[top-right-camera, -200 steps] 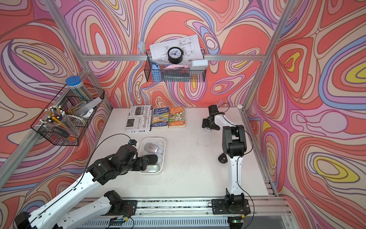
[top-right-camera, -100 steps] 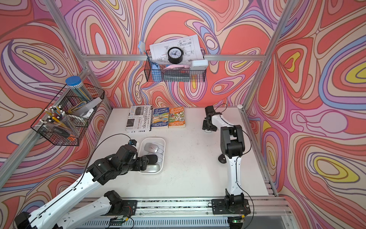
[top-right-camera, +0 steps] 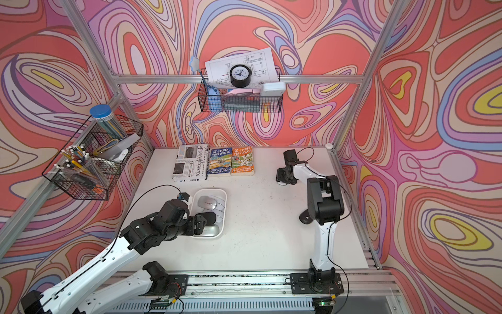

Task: Put the mouse in the storage box
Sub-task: Pick up the mouse from the center of the board.

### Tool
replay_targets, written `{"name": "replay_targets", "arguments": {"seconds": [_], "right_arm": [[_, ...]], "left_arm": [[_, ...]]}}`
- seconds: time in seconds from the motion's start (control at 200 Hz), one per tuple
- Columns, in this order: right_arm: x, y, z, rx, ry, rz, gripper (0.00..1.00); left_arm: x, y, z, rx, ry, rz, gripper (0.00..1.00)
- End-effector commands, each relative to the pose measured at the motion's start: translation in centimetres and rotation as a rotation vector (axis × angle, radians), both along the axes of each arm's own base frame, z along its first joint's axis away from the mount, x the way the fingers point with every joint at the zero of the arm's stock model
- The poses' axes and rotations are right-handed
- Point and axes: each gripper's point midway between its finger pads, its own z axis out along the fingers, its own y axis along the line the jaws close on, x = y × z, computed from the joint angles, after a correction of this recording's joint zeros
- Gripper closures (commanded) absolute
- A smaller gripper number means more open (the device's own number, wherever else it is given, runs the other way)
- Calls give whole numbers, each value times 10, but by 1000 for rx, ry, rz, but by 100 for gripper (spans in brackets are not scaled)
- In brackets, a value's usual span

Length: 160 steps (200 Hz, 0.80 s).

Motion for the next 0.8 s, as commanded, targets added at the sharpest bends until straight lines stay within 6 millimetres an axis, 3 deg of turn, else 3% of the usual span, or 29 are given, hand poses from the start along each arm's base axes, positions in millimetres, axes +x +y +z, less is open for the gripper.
{"name": "replay_targets", "arguments": {"seconds": [0.0, 0.075, 0.11, 0.31, 0.441, 0.546, 0.676, 0.796], "right_arm": [[10, 31, 70, 166, -254, 78, 61], [-8, 47, 88, 242, -345, 129, 63], [-19, 56, 108, 281, -411, 164, 63], [-100, 107, 152, 463, -622, 346, 64], [-167, 150, 159, 444, -713, 589, 65], [-207, 165, 166, 471, -762, 691, 65], [-240, 177, 171, 492, -812, 780, 65], [-249, 187, 168, 489, -787, 829, 65]], "left_arm": [[2, -18, 16, -109, -31, -33, 12], [3, -28, 26, -169, -39, -57, 12], [3, -33, 32, -200, -44, -68, 12], [5, -61, 72, -379, -72, -136, 16], [8, -79, 101, -484, -89, -182, 17], [11, -93, 115, -538, -85, -221, 17], [18, -107, 112, -567, -60, -250, 18], [24, -121, 110, -601, -34, -272, 18]]}}
